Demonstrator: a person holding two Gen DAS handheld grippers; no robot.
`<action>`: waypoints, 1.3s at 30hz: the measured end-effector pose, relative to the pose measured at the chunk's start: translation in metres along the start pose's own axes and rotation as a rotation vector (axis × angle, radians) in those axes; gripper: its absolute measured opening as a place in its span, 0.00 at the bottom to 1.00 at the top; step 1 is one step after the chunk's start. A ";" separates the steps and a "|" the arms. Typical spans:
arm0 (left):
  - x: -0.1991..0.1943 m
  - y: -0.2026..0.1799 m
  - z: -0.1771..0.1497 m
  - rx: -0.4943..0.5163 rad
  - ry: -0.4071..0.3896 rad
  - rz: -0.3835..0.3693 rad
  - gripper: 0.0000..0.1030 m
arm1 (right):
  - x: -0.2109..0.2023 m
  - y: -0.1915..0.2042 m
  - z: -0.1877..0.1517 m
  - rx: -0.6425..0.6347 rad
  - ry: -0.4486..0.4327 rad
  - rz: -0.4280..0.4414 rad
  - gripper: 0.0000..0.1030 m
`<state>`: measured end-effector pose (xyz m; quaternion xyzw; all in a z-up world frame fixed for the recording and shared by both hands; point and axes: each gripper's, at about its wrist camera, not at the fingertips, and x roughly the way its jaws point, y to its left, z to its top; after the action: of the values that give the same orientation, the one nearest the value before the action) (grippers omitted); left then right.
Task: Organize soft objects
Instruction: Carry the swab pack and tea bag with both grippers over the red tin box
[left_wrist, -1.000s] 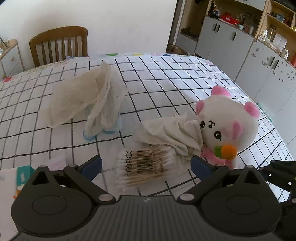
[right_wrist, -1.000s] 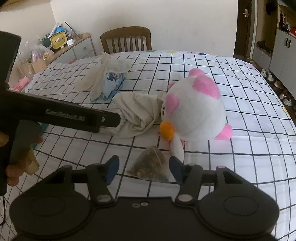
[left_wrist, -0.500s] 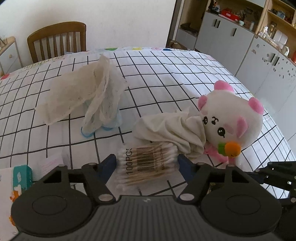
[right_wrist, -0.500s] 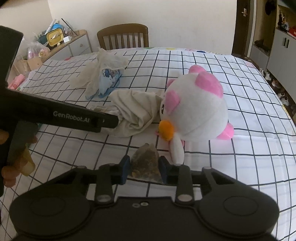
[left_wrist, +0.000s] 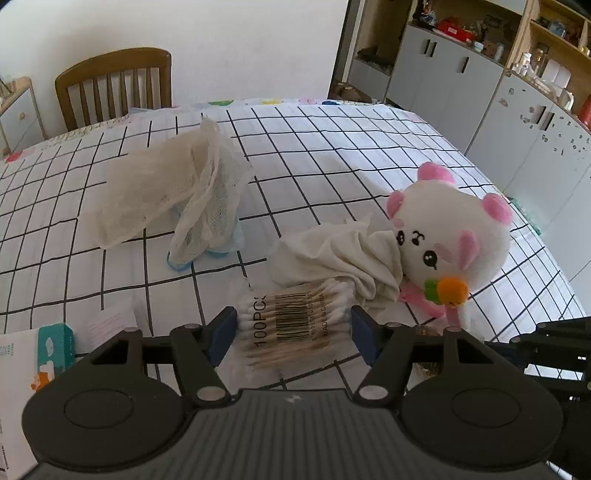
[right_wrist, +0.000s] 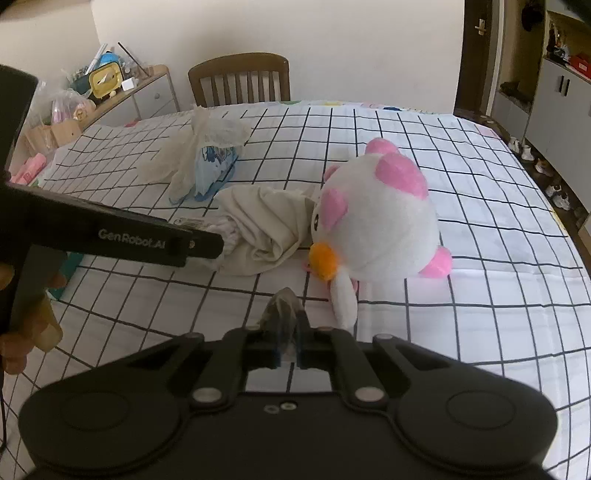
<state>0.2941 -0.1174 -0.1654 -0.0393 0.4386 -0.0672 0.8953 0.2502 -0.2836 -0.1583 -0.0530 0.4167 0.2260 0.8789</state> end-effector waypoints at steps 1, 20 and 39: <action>-0.003 0.000 -0.001 -0.001 -0.001 -0.001 0.64 | -0.002 0.000 0.000 -0.002 -0.001 -0.001 0.06; -0.082 0.004 -0.007 -0.047 -0.080 0.008 0.64 | -0.052 0.025 0.005 -0.011 -0.070 0.037 0.05; -0.178 0.049 -0.035 -0.123 -0.161 0.070 0.64 | -0.102 0.103 0.029 -0.115 -0.151 0.171 0.05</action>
<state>0.1626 -0.0417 -0.0548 -0.0840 0.3694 -0.0055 0.9254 0.1692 -0.2198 -0.0523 -0.0506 0.3387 0.3270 0.8808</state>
